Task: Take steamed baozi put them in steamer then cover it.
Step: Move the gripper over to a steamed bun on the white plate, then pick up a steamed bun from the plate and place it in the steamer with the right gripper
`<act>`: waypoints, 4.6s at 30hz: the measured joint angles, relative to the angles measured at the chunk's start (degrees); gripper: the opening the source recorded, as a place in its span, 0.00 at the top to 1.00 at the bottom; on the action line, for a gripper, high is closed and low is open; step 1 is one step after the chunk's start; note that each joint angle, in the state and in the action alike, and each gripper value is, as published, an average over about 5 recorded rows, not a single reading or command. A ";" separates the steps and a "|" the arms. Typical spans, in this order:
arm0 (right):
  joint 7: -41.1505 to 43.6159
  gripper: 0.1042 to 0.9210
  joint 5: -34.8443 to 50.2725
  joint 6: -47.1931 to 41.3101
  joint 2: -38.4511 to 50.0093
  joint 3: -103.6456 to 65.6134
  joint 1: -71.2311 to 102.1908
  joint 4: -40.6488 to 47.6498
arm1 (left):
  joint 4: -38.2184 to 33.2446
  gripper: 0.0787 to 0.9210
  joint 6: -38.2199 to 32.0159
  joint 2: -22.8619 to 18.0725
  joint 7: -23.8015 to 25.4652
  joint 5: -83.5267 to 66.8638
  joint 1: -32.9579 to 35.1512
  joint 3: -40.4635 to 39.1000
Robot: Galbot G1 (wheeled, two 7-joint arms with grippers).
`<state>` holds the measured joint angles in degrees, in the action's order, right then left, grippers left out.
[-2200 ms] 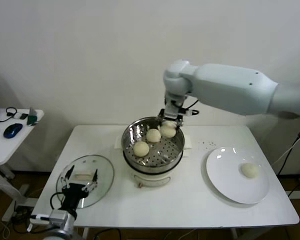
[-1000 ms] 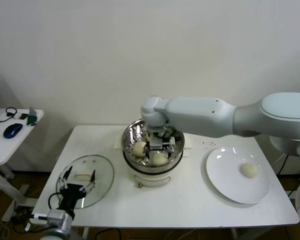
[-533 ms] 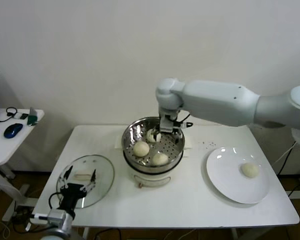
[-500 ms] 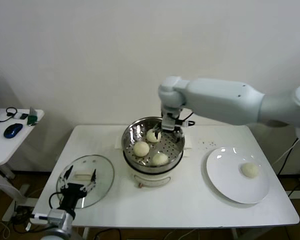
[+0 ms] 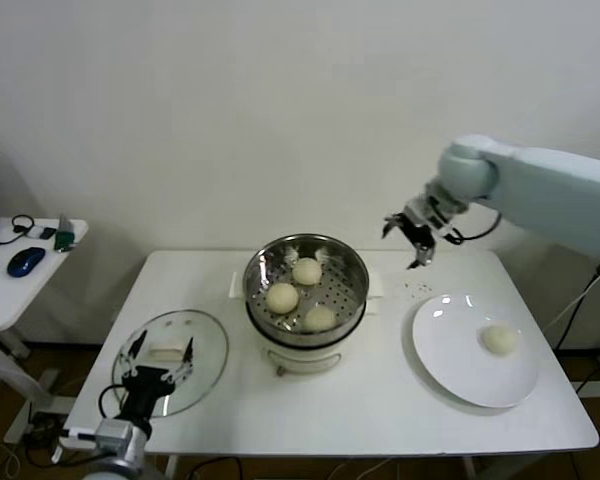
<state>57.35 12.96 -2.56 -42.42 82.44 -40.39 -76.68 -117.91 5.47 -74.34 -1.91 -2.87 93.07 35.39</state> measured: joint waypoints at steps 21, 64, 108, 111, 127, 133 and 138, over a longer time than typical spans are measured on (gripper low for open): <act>3.65 0.12 -13.31 -2.43 13.19 -29.13 33.23 12.80 | -0.43 0.12 0.98 -0.59 -0.71 -0.39 -0.48 0.06; 8.97 0.26 -24.22 5.26 -0.20 -36.57 40.25 34.15 | -1.20 0.12 2.09 -1.65 -1.99 0.45 -0.14 0.66; 0.34 0.27 34.04 -15.15 -20.41 11.75 -5.89 16.82 | -4.92 0.12 -1.59 -1.06 -0.67 -1.09 4.01 0.25; -0.52 0.27 35.91 -16.00 -23.09 12.95 -6.15 16.46 | -4.82 0.12 -1.87 -0.66 -0.65 -1.63 4.33 0.57; -3.39 0.27 37.89 -17.84 -31.47 16.28 -0.90 17.64 | -4.36 0.12 -1.98 0.13 -0.28 -2.76 4.36 1.34; -4.05 0.26 36.81 -17.95 -32.48 17.10 1.34 18.49 | -4.19 0.12 -1.76 0.14 -0.23 -2.83 3.76 1.42; -4.64 0.21 36.15 -18.05 -33.22 17.14 2.55 19.37 | -3.97 0.12 -1.51 0.05 -0.27 -2.56 3.11 0.95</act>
<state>52.71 49.11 -20.61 -75.64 99.58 -37.83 -57.31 -121.88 3.96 -74.29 -2.18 -5.43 96.18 36.35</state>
